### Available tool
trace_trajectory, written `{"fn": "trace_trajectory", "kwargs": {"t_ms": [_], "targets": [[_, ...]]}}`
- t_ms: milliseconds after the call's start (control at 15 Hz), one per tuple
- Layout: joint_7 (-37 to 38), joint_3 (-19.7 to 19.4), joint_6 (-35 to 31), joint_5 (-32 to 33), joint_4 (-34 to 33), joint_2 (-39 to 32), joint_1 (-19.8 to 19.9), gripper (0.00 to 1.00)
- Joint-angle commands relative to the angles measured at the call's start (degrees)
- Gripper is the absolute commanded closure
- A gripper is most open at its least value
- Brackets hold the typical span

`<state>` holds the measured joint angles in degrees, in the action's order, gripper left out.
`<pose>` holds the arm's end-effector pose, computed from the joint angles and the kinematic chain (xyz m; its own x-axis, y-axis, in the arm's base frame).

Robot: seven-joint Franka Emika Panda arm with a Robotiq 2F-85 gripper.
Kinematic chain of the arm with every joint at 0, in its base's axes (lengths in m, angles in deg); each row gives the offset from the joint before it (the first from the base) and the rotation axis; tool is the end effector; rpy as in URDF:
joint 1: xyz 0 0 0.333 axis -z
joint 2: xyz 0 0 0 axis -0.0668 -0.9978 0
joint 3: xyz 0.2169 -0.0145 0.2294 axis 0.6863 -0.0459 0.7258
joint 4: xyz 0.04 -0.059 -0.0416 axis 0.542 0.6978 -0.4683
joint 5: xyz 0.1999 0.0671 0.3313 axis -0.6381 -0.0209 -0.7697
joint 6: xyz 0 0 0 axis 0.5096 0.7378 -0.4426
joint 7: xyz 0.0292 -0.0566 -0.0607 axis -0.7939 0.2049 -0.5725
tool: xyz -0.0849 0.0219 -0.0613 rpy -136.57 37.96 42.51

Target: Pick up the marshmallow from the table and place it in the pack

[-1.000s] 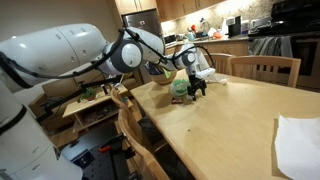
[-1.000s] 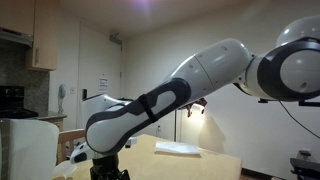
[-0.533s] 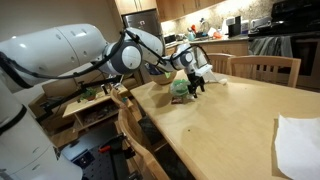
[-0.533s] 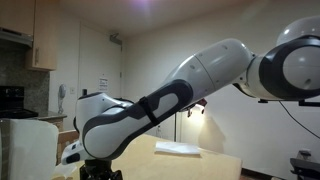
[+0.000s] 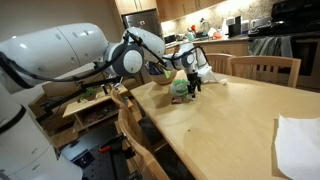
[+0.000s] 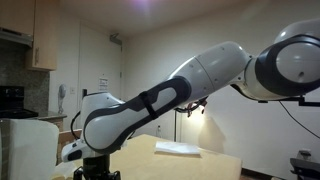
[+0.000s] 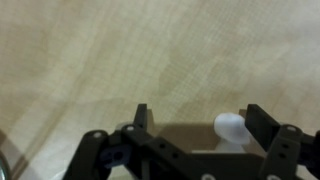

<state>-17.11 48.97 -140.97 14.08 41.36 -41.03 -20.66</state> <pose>0.7433 0.2552 0.0538 -0.4067 0.9118 -0.0574 0.9126 0.4083 0.0194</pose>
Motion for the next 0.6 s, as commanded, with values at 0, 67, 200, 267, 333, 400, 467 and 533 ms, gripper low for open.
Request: {"fn": "trace_trajectory", "kwargs": {"t_ms": [0,67,200,267,333,400,467,533], "targets": [[-4.47,1.81,1.83,-2.46,-0.02,-0.09,1.26,0.0],[-5.05,2.08,3.1,-3.02,-0.21,-0.17,1.42,0.0],[-4.92,1.99,5.98,-3.79,-0.61,-0.26,1.4,0.0],[-5.07,1.97,7.31,-4.02,-0.76,-0.26,1.34,0.0],[-4.59,1.87,8.6,-4.3,-0.89,-0.27,1.25,0.0],[-4.65,1.9,9.63,-4.49,-1.0,-0.26,1.24,0.0],[-4.56,1.92,10.35,-4.58,-1.09,-0.26,1.22,0.0],[-4.34,1.89,10.9,-4.62,-1.17,-0.26,1.2,0.0]]}}
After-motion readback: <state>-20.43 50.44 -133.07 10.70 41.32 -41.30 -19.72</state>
